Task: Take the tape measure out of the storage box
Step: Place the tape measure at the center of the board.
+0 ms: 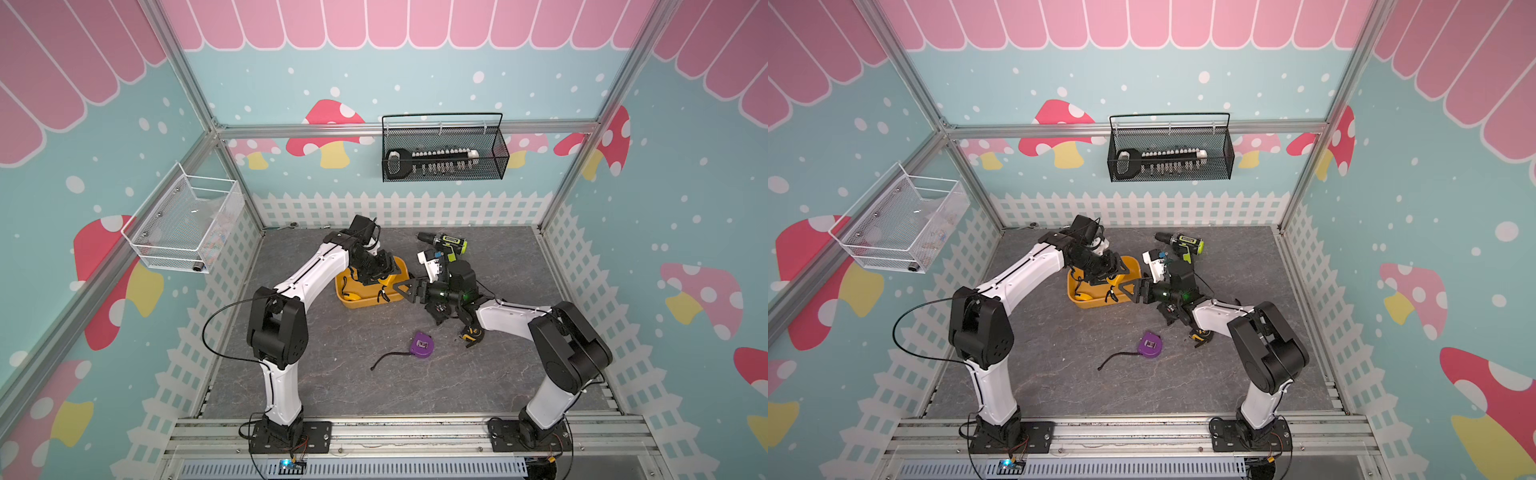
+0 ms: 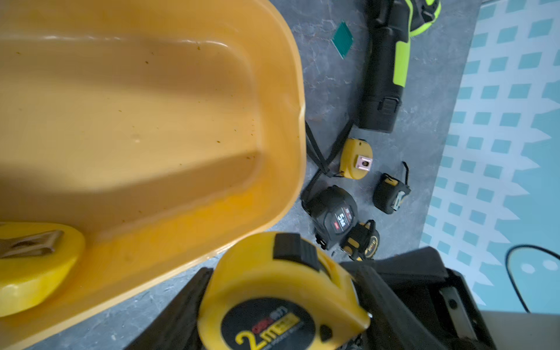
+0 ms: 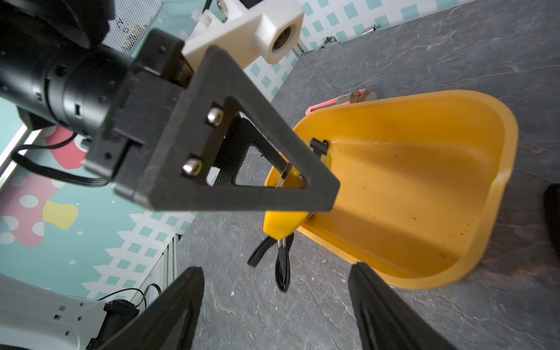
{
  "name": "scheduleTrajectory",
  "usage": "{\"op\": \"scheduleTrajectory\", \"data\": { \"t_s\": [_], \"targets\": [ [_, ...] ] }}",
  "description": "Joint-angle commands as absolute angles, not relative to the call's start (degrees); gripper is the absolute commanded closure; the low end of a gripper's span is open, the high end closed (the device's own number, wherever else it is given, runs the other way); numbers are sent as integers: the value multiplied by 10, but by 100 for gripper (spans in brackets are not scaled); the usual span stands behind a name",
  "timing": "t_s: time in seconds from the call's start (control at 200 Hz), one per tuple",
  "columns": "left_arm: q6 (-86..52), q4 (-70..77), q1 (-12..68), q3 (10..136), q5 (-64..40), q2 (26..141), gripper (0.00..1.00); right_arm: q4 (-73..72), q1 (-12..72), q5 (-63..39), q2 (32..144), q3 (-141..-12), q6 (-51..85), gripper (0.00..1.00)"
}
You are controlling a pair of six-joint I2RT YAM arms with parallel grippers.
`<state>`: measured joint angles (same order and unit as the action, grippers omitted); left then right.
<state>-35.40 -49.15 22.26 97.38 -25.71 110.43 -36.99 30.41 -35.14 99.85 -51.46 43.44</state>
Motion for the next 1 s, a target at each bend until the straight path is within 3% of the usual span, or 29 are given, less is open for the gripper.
{"op": "scheduleTrajectory", "data": {
  "t_s": [0.0,0.21,0.425,0.51,0.58,0.64,0.721,0.876,0.991],
  "targets": [
    [-388,-446,232,958,-292,1065,40,-420,313,-331,1018,-541,449,22],
    [-403,-429,258,937,-296,1056,40,-452,318,-305,1036,-546,463,38],
    [-405,-426,264,934,-296,1052,39,-444,318,-291,1037,-544,468,67],
    [-402,-425,263,932,-291,1047,33,-444,318,-285,1028,-534,466,74],
    [-394,-426,263,931,-286,1043,21,-443,319,-281,1020,-528,465,79],
    [-379,-434,262,935,-272,1037,9,-436,316,-286,1013,-523,465,81],
    [-345,-467,260,950,-221,1027,1,-421,306,-299,994,-510,467,82],
    [-249,-557,258,979,-77,1021,1,-345,259,-364,931,-460,481,82],
    [-200,-604,257,969,0,1039,1,-173,227,-425,873,-449,419,82]
  ]
}}
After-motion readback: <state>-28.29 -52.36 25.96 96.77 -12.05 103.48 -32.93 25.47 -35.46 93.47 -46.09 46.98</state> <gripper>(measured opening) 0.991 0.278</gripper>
